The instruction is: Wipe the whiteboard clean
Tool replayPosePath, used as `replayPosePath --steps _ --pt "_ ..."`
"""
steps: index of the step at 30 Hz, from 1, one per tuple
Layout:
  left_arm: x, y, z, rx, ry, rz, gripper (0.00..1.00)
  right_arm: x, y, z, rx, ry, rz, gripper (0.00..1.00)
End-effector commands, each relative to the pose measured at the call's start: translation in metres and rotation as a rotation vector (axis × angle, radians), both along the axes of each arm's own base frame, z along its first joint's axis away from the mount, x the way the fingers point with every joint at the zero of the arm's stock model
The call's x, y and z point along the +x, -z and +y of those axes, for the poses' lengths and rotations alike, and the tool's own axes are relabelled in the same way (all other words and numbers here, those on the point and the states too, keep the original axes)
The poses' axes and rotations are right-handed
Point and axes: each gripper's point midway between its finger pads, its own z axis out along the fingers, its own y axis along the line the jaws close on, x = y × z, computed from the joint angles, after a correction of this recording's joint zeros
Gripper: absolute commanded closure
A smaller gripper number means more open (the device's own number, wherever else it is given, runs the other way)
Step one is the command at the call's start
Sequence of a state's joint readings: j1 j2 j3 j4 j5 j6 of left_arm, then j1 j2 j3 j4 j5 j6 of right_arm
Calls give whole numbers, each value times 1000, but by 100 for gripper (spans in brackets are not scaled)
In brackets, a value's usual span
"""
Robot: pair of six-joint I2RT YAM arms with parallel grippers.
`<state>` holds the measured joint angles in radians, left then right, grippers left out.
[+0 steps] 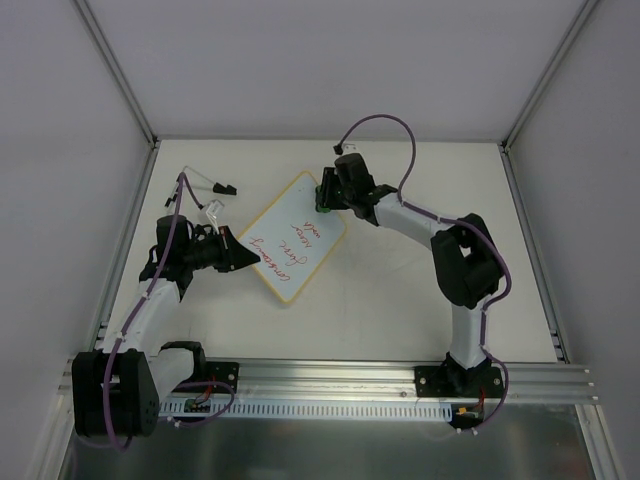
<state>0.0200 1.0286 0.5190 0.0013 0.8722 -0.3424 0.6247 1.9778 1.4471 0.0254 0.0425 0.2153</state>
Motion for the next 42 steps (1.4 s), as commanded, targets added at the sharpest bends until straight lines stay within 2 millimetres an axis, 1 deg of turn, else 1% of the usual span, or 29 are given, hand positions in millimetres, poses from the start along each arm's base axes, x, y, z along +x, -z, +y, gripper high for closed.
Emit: replayPosePath --steps 1,3,4,7,8,10,11,13,16,18,19,21,22,23,25,26,28,29,31,32,33,34,35,36,37,38,40,41,42 --pt "0 -22 -10 -11 102 -120 100 -4 -18 20 5 -105 -14 100" --pt "0 -23 -10 -11 102 -122 100 -8 -25 31 15 -150 -17 100" --pt "1 -22 -10 -10 101 -121 100 -6 -34 37 24 -167 -32 100" --pt "1 -22 -9 -8 100 -122 100 -14 -36 54 28 -233 -34 100" --pt "1 -22 -9 -8 100 -122 100 -16 -43 62 37 -252 -40 100" --pt "-3 -22 -16 -9 126 -122 100 -22 -41 72 43 -292 -31 100" --pt "-3 -22 -16 -6 123 -121 100 -25 -44 78 45 -306 -33 100" --pt "-2 -22 -15 -4 121 -126 100 -30 -41 83 43 -322 -26 100" --pt "-1 -22 -14 2 114 -127 100 -36 -39 85 42 -329 -15 100" --pt "-1 -22 -14 2 114 -127 100 -33 -31 76 20 -303 -9 100" --pt "-1 -22 -14 3 113 -129 100 -33 -32 72 20 -288 -6 100" --pt "-1 -23 -14 6 111 -133 100 -24 -25 57 19 -232 17 100" --pt "-1 -22 -14 6 111 -129 100 -24 -14 47 9 -203 46 100" --pt "-1 -23 -14 6 111 -132 100 -15 -13 34 20 -153 57 100" --pt "-1 -22 -14 6 109 -129 100 -12 -5 19 15 -109 74 100" --pt "-1 -22 -14 6 109 -129 100 -12 2 8 15 -86 86 100" --pt "-1 -22 -14 6 109 -127 100 -14 9 0 3 -73 93 100" --pt "-2 -22 -14 6 110 -127 100 -20 19 -3 -8 -74 110 100" --pt "-1 -21 -14 6 111 -124 100 -29 24 -4 12 -73 132 100" --pt "-1 -21 -14 6 112 -124 100 -32 25 -1 28 -73 129 100" --pt "-1 -21 -15 5 115 -124 100 -41 36 -3 23 -71 154 100" --pt "-1 -21 -15 4 115 -121 100 -43 29 2 46 -75 134 100" --pt "0 -21 -15 4 116 -119 100 -51 26 12 53 -99 119 100" --pt "0 -21 -15 5 117 -120 100 -58 27 15 52 -112 118 100" --pt "0 -20 -15 4 118 -119 100 -63 21 22 60 -129 103 100" --pt "0 -20 -15 5 117 -117 100 -72 15 36 75 -163 86 100" --pt "0 -20 -16 4 120 -116 100 -85 11 48 90 -193 73 100" --pt "0 -20 -16 3 119 -114 100 -95 1 61 114 -223 56 100" --pt "0 -19 -16 3 119 -113 100 -101 -2 67 124 -233 49 100"
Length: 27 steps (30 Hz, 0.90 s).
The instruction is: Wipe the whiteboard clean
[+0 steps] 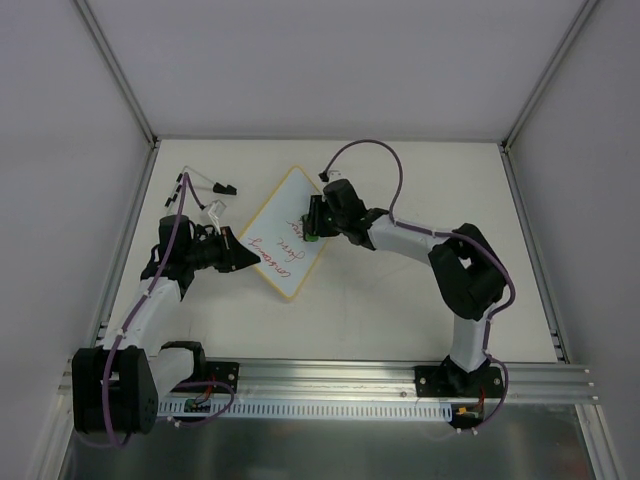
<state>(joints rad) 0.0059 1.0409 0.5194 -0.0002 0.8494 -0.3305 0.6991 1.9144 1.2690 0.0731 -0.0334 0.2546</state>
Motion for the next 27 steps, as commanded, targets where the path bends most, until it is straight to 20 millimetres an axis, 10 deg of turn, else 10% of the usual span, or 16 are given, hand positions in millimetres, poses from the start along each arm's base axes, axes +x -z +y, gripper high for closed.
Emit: replayPosePath --steps 1,7,19,27 --pt "-1 -25 -15 -17 122 -118 100 -41 -37 54 123 -127 -53 100" --pt "-3 -25 -16 -18 122 -115 100 -50 -48 69 145 -133 -90 100" --pt "-7 -28 -17 -27 131 -126 100 20 -4 -4 145 130 -31 99" --pt "-8 -31 -19 -41 145 -123 100 24 -27 27 289 119 -45 100"
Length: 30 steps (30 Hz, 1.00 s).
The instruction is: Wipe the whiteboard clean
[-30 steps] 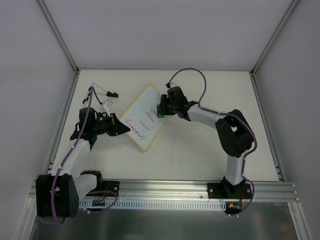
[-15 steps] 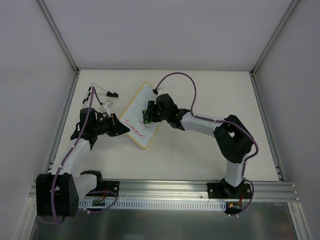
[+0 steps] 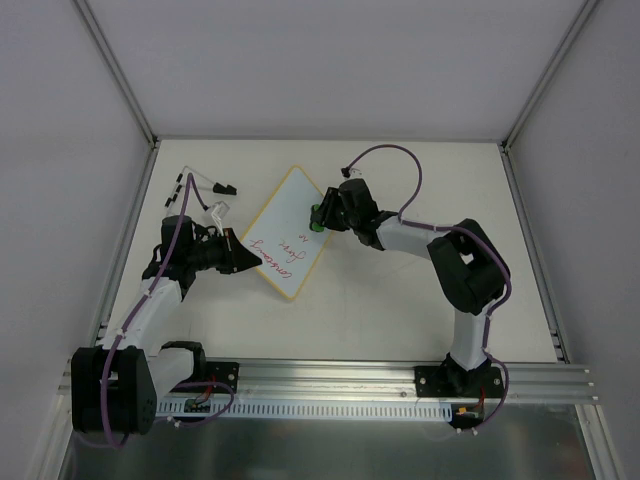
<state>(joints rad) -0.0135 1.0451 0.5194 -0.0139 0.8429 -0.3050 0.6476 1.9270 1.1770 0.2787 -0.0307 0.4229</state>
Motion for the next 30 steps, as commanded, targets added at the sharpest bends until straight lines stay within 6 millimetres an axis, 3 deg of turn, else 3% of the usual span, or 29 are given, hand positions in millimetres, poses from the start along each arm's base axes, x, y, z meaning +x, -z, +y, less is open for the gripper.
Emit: replayPosePath --steps 1,6,9,12,15,20,24,27,30 --pt "-5 -35 -16 -62 124 -118 100 -2 -36 42 136 -42 -73 100" --pt "-5 -35 -16 -66 127 -117 100 -24 -73 88 227 -146 -114 100" --pt "-5 -35 -16 -64 125 -117 100 -41 -88 107 259 -198 -128 100" --pt "-4 -34 -16 -63 122 -113 100 -48 -90 111 251 -207 -135 100" --pt "-3 -35 -15 -59 114 -116 100 -40 -69 93 202 -149 -123 100" --pt "-3 -35 -14 -57 110 -120 100 -24 -15 34 107 21 -46 100" --pt "-4 -36 -15 -63 118 -118 100 -10 10 0 78 88 4 100" --pt "-5 -36 -16 -67 124 -115 100 -7 22 -6 82 99 35 100" --pt "-6 -35 -16 -70 128 -110 100 -14 18 10 111 15 38 100"
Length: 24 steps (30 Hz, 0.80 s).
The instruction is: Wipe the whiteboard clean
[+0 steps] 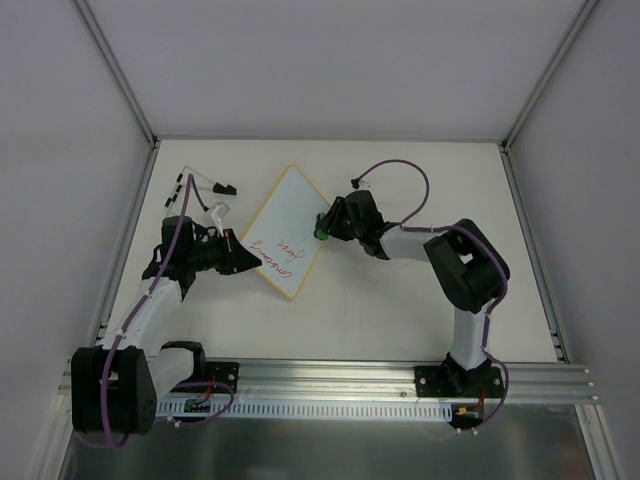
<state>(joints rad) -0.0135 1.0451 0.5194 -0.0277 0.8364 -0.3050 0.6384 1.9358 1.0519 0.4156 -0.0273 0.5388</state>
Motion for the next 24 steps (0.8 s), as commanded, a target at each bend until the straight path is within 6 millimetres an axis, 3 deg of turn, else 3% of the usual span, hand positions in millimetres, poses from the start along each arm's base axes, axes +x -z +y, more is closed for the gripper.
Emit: replayPosePath --steps 1,5,9,15,19,24 --pt "-5 -37 -17 -77 135 -124 100 -3 -13 24 46 -72 -35 100" --pt "-5 -37 -18 -78 138 -121 100 -14 -29 46 68 -137 -65 100" --pt "-4 -37 -18 -79 136 -117 100 -44 -44 78 110 -206 -82 100" --pt "-4 -38 -18 -81 136 -119 100 -87 -55 101 140 -289 -86 100" --pt "-5 -37 -18 -81 134 -113 100 -78 -62 98 136 -277 -110 100" --pt "-6 -38 -18 -82 135 -121 100 -29 -58 64 123 -135 -116 100"
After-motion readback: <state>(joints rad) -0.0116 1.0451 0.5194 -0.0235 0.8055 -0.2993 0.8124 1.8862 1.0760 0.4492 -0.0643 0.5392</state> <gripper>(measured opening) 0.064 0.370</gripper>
